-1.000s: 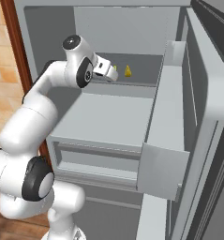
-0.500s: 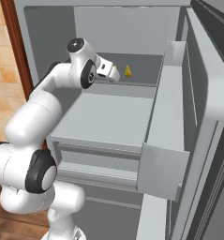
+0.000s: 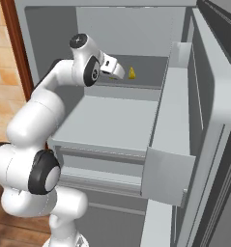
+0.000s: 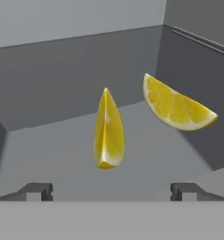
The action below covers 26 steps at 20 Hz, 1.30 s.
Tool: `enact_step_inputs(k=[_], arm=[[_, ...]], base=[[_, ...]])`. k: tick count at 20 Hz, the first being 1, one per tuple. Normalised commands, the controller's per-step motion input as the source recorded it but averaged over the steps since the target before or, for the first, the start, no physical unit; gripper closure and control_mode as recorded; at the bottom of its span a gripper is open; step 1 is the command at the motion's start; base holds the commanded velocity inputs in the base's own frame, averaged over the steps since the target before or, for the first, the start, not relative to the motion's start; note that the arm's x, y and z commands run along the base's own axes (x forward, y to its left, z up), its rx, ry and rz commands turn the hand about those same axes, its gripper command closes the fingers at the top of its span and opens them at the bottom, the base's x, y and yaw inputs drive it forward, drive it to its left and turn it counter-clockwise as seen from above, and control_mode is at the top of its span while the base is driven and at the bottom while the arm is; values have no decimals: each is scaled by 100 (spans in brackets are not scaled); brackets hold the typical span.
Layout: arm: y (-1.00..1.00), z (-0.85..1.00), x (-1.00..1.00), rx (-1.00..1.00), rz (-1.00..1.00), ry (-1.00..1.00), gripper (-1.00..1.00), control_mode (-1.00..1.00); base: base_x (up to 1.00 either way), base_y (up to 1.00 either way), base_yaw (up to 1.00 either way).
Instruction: Grab the lemon wedges from the fridge, place them in the blender, close the lid, and turn on the blender to create a marinade.
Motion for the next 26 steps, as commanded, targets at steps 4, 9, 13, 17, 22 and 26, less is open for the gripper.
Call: enact_step_inputs(k=[4,9,13,17,22,26], arm=[[0,6,22,0,0,0,-100,-100],[-1,0,24,0,0,2,-100,-100],[0,0,29,0,0,4,-100,-100],[0,-1,25,0,0,5,-100,-100],[0,-14,9,0,0,10,-100,-100],[-1,-34,0,0,3,12,-100,-100]], base=[[0,0,0],[0,0,0],[0,0,0],[0,0,0],[0,0,0],[0,0,0]])
